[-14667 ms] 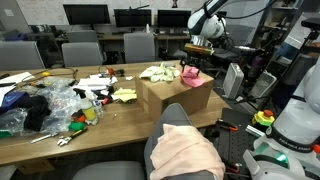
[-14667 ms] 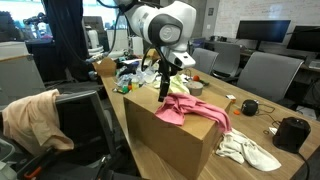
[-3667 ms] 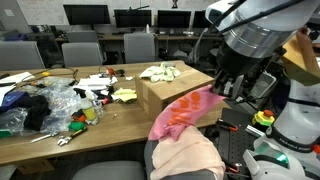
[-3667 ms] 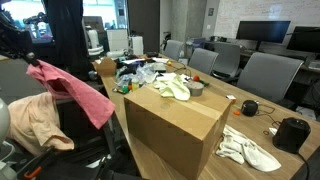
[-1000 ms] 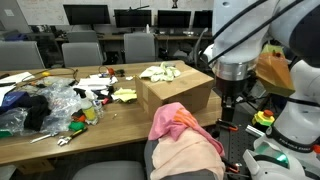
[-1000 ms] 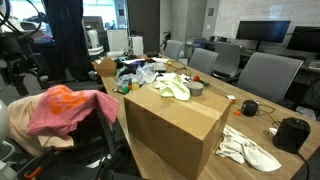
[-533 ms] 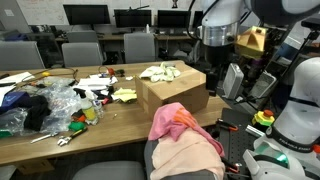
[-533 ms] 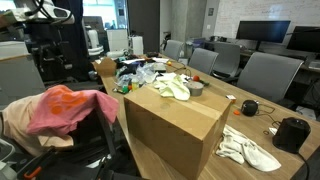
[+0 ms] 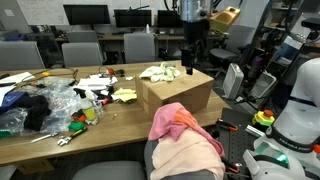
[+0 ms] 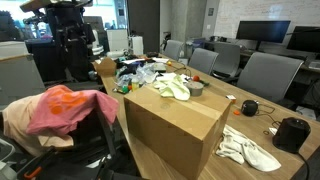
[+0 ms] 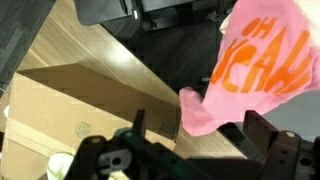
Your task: Put the peach and pink shirts and the green towel on the backrest of the chair respectively
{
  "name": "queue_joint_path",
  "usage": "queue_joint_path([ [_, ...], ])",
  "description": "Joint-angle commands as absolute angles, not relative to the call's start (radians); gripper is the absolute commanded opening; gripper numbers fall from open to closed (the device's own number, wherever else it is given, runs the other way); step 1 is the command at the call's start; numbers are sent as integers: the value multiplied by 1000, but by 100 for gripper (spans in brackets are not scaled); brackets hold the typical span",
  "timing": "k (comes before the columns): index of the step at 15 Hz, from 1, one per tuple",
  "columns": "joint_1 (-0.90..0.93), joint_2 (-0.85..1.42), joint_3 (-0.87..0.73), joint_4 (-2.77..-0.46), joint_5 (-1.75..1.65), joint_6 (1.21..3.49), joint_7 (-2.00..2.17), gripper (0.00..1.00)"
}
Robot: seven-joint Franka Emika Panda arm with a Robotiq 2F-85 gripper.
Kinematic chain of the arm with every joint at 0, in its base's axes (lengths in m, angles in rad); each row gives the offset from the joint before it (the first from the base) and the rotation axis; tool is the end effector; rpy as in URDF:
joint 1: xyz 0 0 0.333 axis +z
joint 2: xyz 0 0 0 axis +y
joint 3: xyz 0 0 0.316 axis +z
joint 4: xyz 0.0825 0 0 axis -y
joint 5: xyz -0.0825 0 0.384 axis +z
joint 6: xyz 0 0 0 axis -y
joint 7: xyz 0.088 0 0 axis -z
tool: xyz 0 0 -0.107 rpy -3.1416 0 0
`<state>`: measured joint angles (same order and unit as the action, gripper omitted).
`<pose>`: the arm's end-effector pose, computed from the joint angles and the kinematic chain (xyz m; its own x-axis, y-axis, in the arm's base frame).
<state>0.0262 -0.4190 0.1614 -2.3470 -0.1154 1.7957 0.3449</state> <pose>0.4033 0.0706 0.4795 0.9862 -0.1488 -0.0730 -0.1307 -0.9691 0.2094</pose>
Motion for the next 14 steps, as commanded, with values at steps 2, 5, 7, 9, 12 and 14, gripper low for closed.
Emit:
queue_joint_path([
  [2,4,-212,135,-2100,-150,1778,319,100],
  [5,1,-120,99,-1981,-123,1761,299,100],
  [7,-1,-71,74,-1917,-96,1739,288,100],
  [9,-4,-27,49,-1860,-61,1712,279,100],
  [12,-14,24,15,-1788,8,1655,259,100],
  [14,-26,51,-6,-1751,52,1614,251,100],
])
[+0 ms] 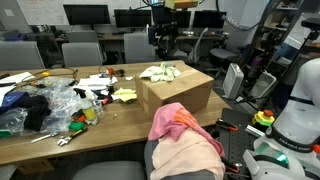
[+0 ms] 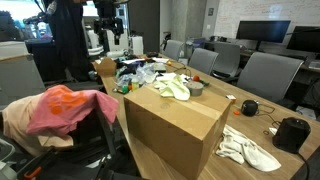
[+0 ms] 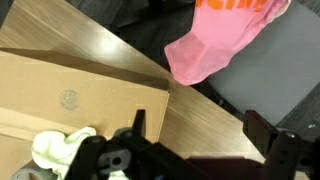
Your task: Put the peach and pink shirts and the green towel on the backrest of the chair respectively
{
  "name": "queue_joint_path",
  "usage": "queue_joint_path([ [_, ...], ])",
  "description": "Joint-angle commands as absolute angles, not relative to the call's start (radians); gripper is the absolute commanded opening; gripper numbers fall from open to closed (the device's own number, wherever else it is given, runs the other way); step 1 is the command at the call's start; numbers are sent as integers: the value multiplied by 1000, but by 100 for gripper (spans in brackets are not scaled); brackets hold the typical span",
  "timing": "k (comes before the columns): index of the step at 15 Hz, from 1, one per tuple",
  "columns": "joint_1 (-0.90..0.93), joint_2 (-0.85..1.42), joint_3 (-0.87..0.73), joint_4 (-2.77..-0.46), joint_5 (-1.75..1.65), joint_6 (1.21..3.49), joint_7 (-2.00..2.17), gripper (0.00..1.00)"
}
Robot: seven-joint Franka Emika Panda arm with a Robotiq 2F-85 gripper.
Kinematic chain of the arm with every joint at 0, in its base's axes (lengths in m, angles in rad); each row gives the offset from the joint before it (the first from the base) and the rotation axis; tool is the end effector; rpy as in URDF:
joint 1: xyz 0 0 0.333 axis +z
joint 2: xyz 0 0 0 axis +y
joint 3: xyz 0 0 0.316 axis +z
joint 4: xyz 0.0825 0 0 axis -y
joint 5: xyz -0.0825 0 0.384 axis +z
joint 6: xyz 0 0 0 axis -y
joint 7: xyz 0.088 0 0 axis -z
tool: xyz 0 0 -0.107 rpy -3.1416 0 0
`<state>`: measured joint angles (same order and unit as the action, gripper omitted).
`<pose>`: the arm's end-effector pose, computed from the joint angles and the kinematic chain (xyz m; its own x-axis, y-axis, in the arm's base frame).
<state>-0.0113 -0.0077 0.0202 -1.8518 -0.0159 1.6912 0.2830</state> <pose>0.5428 0.0033 0.5063 0.9526 -0.2689 -0.1419 -0.2633 -0.9630 0.0574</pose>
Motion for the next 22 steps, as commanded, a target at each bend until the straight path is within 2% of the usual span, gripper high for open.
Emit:
queue_joint_path([
  [1,-33,64,-16,-1733,73,1591,249,100],
  [4,-54,101,-42,-1683,131,1538,247,100],
  [12,-94,205,-87,-1617,150,1583,266,100],
  [22,-102,363,-152,-1545,32,1793,406,100],
])
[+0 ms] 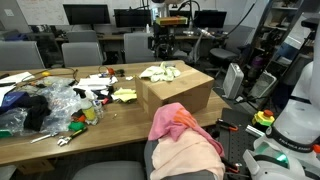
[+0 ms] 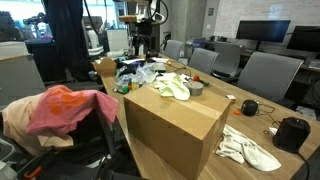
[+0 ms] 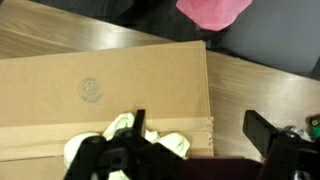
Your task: Put the peach and pink shirts and the green towel on the backrest of the chair respectively
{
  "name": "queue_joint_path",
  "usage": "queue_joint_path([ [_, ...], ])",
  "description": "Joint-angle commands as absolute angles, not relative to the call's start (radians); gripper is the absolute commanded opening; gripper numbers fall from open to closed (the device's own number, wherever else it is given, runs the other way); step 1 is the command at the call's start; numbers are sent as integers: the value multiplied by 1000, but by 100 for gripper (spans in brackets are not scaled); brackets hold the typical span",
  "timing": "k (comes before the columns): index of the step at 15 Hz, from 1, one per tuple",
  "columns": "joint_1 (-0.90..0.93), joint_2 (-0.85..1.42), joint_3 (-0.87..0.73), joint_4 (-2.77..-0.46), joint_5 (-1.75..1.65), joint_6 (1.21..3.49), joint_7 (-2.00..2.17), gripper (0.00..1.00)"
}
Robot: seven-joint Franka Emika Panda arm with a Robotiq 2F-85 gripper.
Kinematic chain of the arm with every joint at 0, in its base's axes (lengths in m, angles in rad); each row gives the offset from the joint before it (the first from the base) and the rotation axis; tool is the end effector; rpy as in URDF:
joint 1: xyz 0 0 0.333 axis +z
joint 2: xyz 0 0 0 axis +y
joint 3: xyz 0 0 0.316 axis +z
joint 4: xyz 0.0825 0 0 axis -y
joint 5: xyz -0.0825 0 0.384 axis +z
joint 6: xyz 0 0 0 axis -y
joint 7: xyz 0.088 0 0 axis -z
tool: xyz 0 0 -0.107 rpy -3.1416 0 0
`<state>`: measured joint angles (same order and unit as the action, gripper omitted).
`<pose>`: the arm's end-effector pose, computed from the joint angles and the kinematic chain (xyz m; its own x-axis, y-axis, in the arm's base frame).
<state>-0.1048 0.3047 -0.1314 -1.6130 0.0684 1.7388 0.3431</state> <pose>0.6158 -0.1337 0.4372 0.8143 -0.5539 -0.1735 -0.5569 -0.8298 0.0354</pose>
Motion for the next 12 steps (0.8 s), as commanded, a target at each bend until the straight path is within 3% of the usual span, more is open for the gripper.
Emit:
queue_joint_path([
  [1,-101,378,-158,-1538,17,1829,428,100],
  [12,-114,544,-224,-1419,-7,1950,605,100],
])
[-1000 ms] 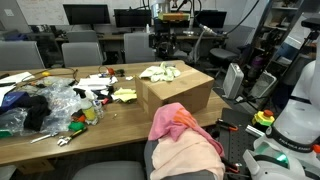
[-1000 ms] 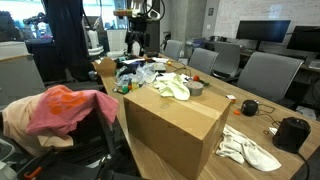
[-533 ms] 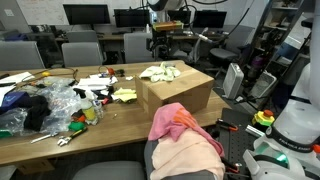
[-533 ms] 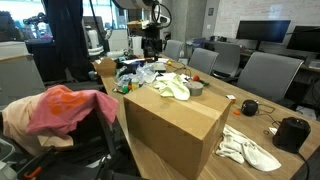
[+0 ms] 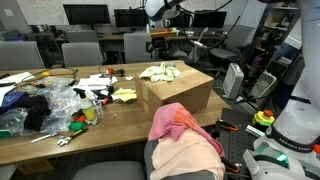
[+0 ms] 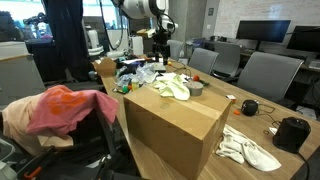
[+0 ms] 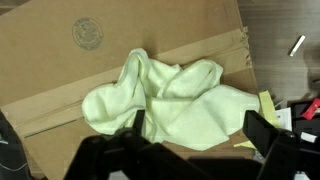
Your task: Put the peach and pink shirts and the green towel on the backrest of the chair respectively
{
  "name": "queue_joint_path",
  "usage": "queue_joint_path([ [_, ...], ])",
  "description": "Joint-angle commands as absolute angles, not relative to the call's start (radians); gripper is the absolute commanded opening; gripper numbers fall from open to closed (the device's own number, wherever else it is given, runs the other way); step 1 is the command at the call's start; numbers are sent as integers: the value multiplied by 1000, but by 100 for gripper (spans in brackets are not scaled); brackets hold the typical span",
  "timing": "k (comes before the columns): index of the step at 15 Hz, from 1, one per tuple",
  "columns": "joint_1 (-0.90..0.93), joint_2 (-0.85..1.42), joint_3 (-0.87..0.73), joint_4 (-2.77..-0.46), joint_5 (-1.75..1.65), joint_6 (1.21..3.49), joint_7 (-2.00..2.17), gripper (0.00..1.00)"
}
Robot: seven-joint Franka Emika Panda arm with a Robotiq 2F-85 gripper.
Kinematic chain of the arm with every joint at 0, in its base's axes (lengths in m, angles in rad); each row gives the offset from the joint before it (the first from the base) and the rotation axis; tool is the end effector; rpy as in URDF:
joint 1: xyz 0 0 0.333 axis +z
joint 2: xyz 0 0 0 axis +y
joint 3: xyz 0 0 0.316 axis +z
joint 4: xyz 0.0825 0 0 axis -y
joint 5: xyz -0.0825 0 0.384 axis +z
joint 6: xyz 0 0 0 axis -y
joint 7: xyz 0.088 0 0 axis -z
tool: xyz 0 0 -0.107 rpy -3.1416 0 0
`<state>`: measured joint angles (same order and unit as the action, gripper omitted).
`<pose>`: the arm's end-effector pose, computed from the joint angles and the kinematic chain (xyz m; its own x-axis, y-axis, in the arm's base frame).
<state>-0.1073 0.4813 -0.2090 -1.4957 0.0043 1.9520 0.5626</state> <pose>0.6619 -0.1932 0.3957 0.6546 -0.7551 0.0358 -0.7548 -0.6502 0.0863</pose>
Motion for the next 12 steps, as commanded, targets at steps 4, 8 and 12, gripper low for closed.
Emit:
queue_joint_path([
  [4,-121,592,-248,-1387,-22,1950,658,100],
  [8,-122,639,-271,-1363,-55,1960,713,100],
  [12,-129,683,-278,-1338,-58,1980,752,100],
])
